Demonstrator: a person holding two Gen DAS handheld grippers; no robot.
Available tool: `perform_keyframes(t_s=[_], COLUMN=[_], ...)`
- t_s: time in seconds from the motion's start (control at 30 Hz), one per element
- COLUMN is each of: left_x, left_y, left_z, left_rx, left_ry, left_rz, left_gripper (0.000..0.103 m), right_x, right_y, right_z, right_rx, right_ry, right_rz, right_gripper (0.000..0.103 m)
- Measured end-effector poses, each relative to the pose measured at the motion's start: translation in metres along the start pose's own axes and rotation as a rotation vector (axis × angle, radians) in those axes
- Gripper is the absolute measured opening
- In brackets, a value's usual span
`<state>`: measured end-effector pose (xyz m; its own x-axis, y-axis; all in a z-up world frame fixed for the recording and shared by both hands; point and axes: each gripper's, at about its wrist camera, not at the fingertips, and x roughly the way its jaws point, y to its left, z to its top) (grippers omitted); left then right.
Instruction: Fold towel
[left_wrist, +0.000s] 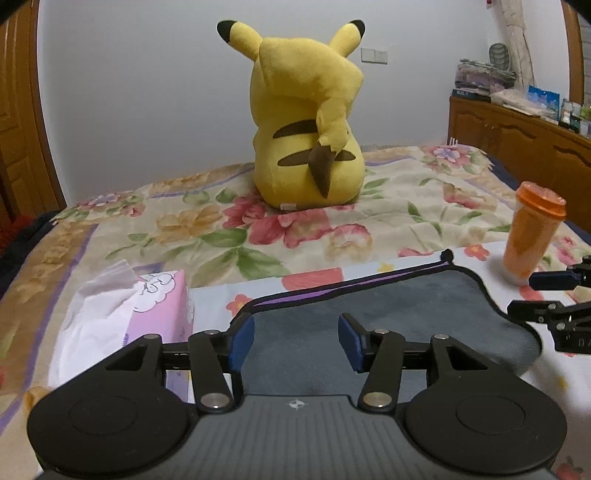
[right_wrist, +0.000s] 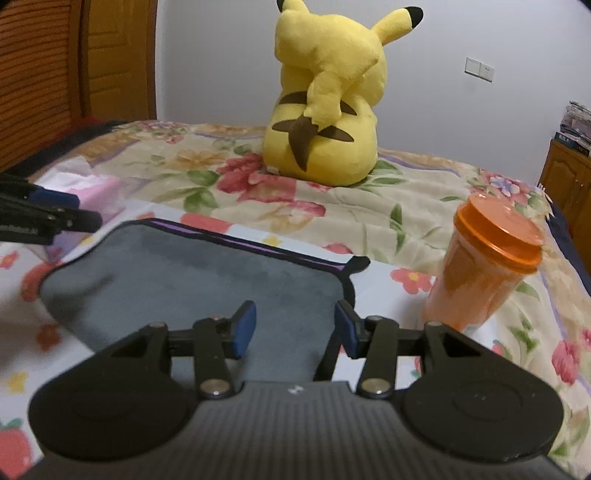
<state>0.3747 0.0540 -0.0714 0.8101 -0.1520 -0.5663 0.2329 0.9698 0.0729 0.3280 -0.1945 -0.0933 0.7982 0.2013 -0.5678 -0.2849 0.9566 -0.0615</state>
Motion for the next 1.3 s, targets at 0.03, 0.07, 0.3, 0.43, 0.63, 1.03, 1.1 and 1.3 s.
perform_keyframes(t_s=[0.03,0.07,0.3,0.43,0.63,1.03,1.1,1.3], left_x=[-0.005,-0.009,-0.040,-0.058,-0.082,-0.128,-0.135,-0.150], left_y=[-0.001,-0.001,-0.006,-0.007,-0.011,-0.013,-0.013,-0.011], left_z=[0.001,0.001,0.004,-0.002,-0.012,-0.040,-0.044,-0.050], left_rx=[-0.001,-0.001,-0.001,-0.016,-0.010,-0.034,-0.035,-0.057], left_ry=[-0.003,-0.005,-0.025,-0.034,-0.037,-0.041,-0.040,-0.045], left_rz=[-0.001,-0.001,-0.002,-0.009,-0.009,-0.002,0.004,0.002], left_gripper=[0.058,0.059,0.064,0.065,0.070,0.083,0.086,0.097], right_x=[-0.005,-0.009,-0.037,-0.053,-0.076,-0.117,-0.123,-0.140], right_y=[0.001,0.002,0.007,0.009,0.011,0.015,0.015,0.016], right_z=[-0.001,-0.001,-0.002,-0.003,-0.004,-0.012,-0.014,-0.021], right_rx=[0.002,0.005,0.025,0.037,0.041,0.035,0.036,0.048], right_ry=[-0.003,-0.006,-0.022,-0.036,-0.065,-0.097,-0.101,-0.108], right_rz=[0.004,0.008,0.024,0.036,0.044,0.049,0.051,0.054], right_gripper=[0.050,0.051,0.052,0.052,0.052,0.054,0.054,0.056])
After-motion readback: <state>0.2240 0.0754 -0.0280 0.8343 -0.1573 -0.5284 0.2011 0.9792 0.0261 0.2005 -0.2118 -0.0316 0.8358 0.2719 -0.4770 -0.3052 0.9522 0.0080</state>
